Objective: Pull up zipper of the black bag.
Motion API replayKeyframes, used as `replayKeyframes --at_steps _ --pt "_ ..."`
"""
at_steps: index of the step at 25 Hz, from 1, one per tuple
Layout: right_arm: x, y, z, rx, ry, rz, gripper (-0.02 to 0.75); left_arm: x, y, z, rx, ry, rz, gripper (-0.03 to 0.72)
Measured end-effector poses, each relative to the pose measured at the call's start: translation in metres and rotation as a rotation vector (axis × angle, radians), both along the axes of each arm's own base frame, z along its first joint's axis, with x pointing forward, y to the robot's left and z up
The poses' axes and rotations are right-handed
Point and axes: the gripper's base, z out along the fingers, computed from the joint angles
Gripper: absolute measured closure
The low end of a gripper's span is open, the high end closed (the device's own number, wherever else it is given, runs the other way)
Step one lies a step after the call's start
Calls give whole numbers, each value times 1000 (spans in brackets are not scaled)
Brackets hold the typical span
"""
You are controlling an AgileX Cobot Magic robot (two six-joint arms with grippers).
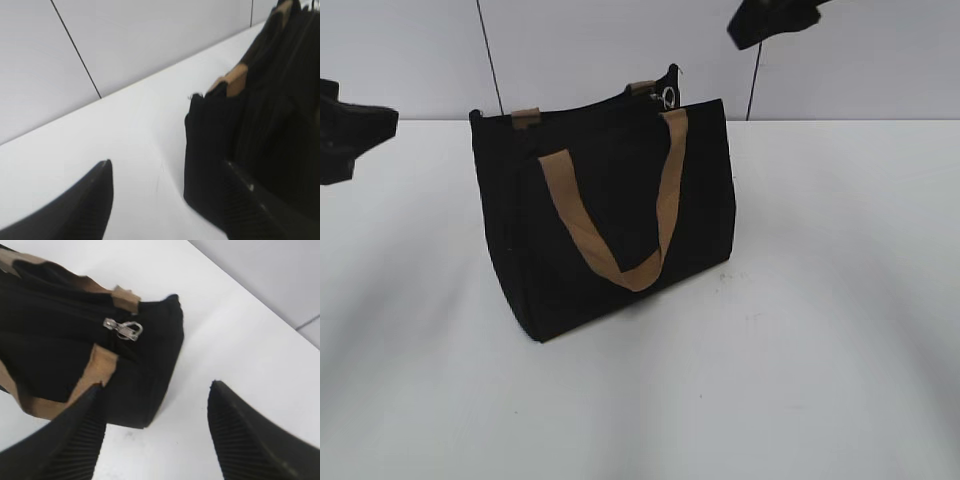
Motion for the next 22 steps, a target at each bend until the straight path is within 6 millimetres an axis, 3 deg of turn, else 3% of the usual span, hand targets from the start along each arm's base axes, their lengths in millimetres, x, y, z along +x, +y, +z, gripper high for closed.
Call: replayKeyframes --at_steps 8,12,18,22 --pt "-26 -32 32 -197 -46 -139 241 8 -3 43 -49 -129 -4 239" --pt "-37 -48 43 -256 -47 -280 253 15 10 64 -74 -166 166 263" --pt "-56 -79 56 -206 43 -436 256 16 23 70 -58 -177 312 310" --pt "-94 -90 63 -125 7 -420 257 14 23 72 -64 -186 308 312"
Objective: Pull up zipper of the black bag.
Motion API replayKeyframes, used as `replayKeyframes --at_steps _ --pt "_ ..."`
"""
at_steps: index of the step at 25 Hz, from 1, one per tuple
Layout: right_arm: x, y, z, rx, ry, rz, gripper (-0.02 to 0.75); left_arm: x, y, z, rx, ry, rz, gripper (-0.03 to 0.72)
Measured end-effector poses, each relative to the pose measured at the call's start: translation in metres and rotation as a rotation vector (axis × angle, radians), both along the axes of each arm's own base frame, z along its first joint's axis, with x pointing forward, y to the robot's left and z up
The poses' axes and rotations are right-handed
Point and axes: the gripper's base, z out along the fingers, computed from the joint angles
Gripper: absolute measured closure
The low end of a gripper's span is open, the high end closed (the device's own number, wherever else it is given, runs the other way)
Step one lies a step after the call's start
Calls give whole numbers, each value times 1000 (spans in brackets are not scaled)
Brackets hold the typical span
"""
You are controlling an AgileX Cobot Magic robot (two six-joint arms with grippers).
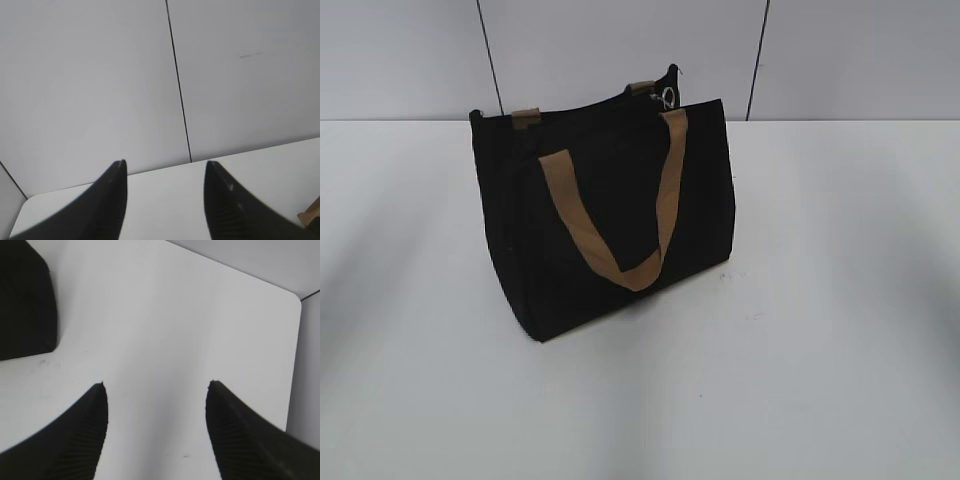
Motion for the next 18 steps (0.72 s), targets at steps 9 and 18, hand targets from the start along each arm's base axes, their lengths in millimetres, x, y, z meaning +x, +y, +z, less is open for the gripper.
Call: replayKeyframes --at_steps 9,18 --pt "-95 -5 -50 102 -8 31 257 0 -7 1 -16 -9 -73 314" --pt "-174 -9 -106 172 -22 79 257 -3 -15 -8 -31 10 -164 314"
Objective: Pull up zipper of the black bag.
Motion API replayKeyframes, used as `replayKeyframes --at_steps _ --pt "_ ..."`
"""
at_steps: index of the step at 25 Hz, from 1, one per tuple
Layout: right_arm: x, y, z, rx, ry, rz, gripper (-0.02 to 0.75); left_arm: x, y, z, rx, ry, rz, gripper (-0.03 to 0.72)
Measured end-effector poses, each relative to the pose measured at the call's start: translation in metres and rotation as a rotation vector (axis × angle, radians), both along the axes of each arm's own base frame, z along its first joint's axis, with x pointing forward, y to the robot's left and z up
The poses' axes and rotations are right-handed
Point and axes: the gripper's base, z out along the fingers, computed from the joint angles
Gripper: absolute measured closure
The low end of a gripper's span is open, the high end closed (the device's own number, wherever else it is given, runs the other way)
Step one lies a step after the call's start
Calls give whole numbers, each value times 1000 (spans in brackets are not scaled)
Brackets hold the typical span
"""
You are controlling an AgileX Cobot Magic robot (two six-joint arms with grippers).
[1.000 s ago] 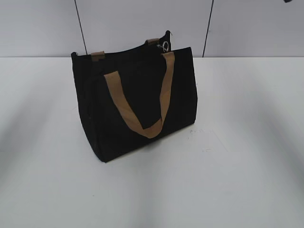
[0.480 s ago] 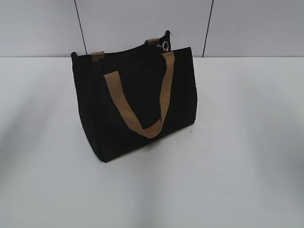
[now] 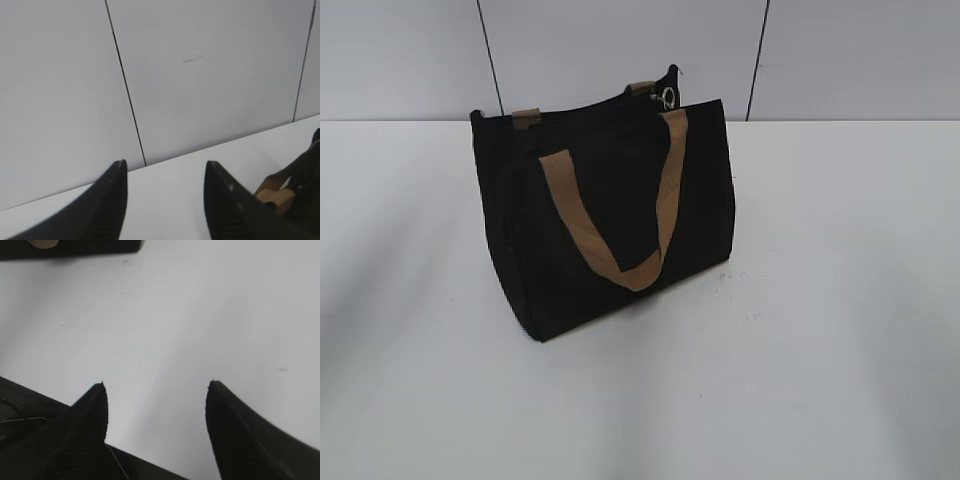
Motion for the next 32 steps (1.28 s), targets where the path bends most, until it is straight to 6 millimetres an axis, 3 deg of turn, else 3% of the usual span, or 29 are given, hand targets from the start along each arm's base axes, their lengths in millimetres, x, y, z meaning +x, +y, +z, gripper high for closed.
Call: replayKeyframes --at_steps 6,17,32 --pt "-34 -5 -25 0 -16 10 257 -1 0 -7 4 21 -7 314" --pt "-81 -10 -31 38 -167 14 263 -3 -5 -7 -4 12 -65 314" --pt "-87 -10 -30 59 -201 19 263 -3 -6 -6 -5 12 -68 314"
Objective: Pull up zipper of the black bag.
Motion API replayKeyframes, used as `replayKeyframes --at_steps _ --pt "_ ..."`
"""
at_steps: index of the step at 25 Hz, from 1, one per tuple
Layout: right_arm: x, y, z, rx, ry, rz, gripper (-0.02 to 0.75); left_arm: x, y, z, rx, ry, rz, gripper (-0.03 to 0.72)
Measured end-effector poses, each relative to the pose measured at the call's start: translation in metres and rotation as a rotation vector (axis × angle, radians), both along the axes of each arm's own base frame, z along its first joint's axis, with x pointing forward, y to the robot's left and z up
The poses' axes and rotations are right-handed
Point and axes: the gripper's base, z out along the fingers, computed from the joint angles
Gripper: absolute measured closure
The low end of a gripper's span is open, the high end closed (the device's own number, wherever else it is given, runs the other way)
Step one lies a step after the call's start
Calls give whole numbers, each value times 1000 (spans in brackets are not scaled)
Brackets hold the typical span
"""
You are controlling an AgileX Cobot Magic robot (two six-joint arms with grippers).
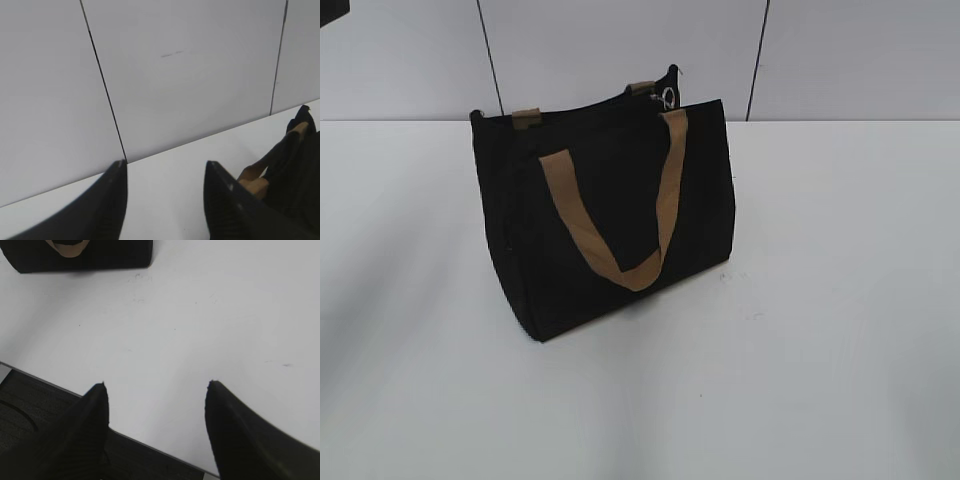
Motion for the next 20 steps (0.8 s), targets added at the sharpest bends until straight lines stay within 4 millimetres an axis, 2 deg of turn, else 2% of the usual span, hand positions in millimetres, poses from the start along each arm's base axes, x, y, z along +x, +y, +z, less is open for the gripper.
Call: replayKeyframes --at_steps 14,20 --pt "0 0 0 3 2 0 265 -3 -6 -5 26 12 -85 314" --pt "0 0 0 3 2 0 265 -13 -12 -20 23 235 -167 314"
